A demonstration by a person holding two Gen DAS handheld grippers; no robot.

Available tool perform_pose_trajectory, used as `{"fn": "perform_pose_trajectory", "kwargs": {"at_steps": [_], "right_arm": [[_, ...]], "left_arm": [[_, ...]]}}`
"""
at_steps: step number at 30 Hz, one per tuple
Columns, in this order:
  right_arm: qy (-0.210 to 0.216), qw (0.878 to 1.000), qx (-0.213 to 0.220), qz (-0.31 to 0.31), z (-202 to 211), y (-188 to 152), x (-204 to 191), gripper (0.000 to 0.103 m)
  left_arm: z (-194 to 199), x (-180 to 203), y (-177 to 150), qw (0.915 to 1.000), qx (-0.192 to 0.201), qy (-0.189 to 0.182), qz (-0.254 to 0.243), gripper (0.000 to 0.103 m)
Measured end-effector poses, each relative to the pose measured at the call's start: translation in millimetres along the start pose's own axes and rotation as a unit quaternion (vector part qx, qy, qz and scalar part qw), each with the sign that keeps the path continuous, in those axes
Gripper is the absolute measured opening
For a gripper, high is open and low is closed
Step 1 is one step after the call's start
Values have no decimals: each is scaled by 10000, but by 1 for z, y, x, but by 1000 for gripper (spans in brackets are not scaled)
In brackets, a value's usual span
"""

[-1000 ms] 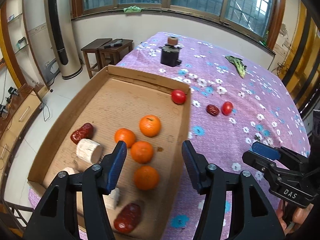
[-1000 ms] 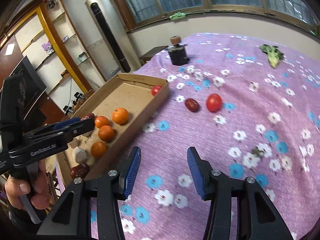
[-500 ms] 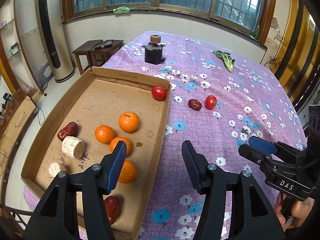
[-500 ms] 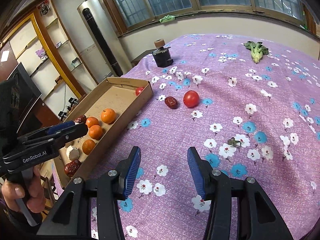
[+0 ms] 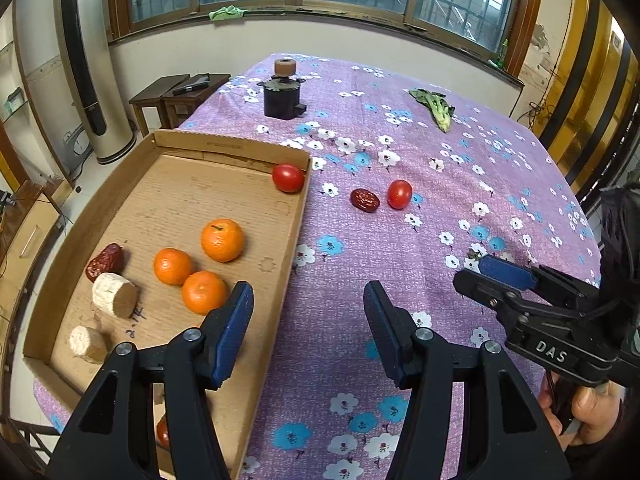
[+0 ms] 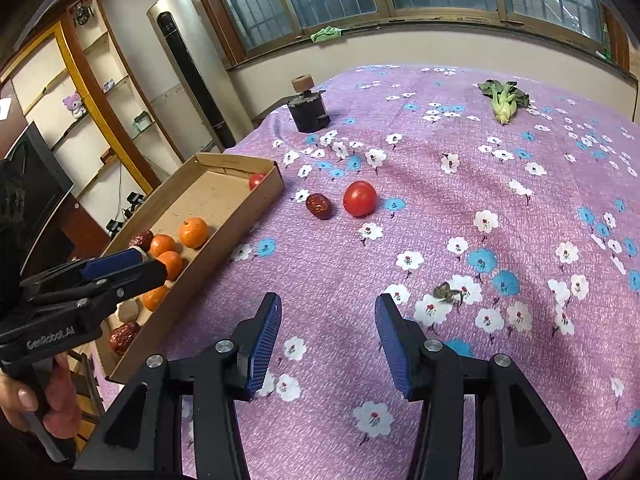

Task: Organize fruits
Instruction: 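Move both grippers back to the last tomato and date on the cloth, then grasp the red tomato with the right gripper while the left grasps the red date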

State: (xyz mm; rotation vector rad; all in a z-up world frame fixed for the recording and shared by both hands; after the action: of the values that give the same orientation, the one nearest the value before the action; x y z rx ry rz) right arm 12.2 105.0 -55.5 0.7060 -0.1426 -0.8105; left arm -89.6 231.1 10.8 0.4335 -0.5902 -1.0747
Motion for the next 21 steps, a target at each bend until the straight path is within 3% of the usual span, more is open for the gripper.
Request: {"fn": "perform_pose_trajectory", "kwargs": {"at_steps": [8, 19, 21], "right_arm": [[-126, 9998, -47, 109, -27, 20, 7, 50], [-440, 9980, -294, 341, -106, 71, 5, 50], [-450, 9981, -207, 380, -110, 74, 6, 31]], "left_arm": [[-21, 9, 3, 9996, -212, -180, -10, 56], [-64, 28, 18, 9983, -503, -281, -86, 56], [-73, 28, 21, 9981, -568, -238, -73, 56]]}}
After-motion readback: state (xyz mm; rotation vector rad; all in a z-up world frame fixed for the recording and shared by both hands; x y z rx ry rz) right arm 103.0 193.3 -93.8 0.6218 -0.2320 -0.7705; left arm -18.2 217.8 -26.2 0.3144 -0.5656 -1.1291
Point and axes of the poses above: each gripper's, at about its wrist camera, not at the fingertips, and z roughly against the way its jaws point, x to its right, y to its top, the point moved 6 cm from there along -z, roughly the way its jaws point, and after that the axes turned 11 degrees about -y, right-handed, at the moved point
